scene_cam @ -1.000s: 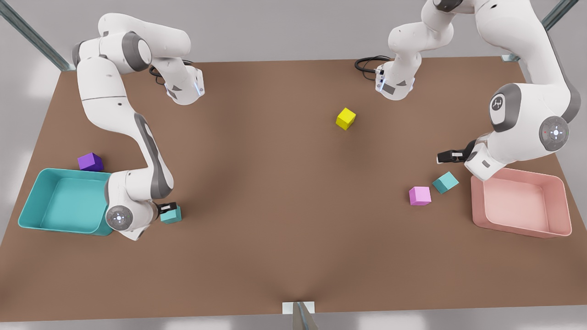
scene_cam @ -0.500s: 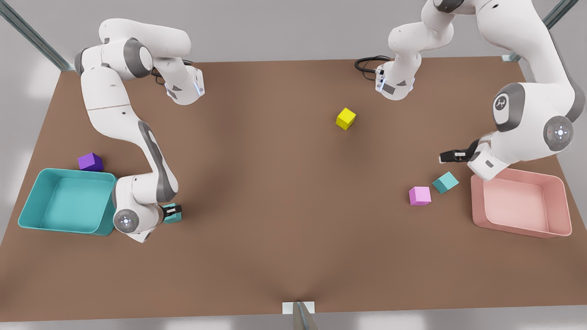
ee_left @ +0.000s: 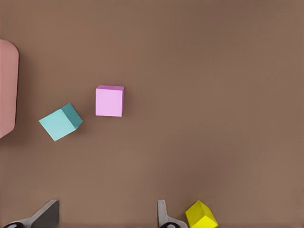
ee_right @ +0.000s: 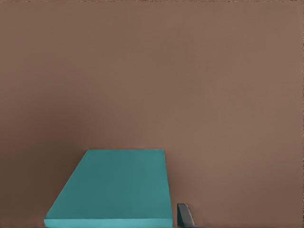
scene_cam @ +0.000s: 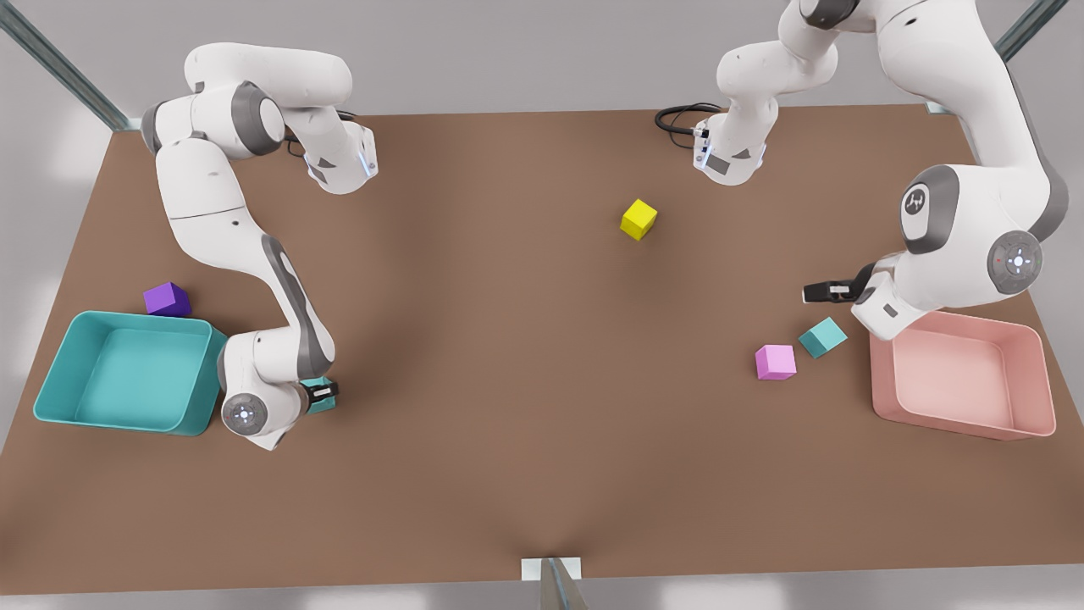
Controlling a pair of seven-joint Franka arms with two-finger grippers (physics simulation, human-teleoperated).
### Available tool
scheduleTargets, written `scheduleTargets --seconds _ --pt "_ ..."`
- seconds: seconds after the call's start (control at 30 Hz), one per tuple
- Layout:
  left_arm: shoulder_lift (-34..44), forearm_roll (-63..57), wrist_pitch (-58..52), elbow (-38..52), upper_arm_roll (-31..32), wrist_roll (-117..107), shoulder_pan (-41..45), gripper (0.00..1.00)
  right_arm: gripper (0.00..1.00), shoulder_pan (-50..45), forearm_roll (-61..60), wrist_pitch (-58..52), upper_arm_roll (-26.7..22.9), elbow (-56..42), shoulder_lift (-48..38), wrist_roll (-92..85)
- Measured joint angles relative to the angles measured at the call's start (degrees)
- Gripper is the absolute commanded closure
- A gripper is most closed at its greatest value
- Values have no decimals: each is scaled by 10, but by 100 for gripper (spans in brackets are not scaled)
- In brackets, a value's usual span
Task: Stack the two blue cubes on top of each other
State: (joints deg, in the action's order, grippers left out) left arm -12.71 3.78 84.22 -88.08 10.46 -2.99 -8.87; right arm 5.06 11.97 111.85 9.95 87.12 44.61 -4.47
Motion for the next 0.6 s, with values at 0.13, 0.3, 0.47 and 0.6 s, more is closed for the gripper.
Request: scheduleTargets --seconds 0.13,0.3,0.47,0.6 --pt "-17 -5 7 -4 -2 -3 -9 0 46 0 -1 -1 1 -15 0 -1" --pt "-68 -14 34 -11 -2 -13 -20 0 46 -8 -8 -12 91 -64 -5 16" --pt "-46 -16 137 -180 -74 -32 -8 0 45 -184 -7 -19 135 -117 4 122" --pt "-41 0 265 -299 -129 -50 -13 0 45 -299 -4 -15 133 -175 41 241"
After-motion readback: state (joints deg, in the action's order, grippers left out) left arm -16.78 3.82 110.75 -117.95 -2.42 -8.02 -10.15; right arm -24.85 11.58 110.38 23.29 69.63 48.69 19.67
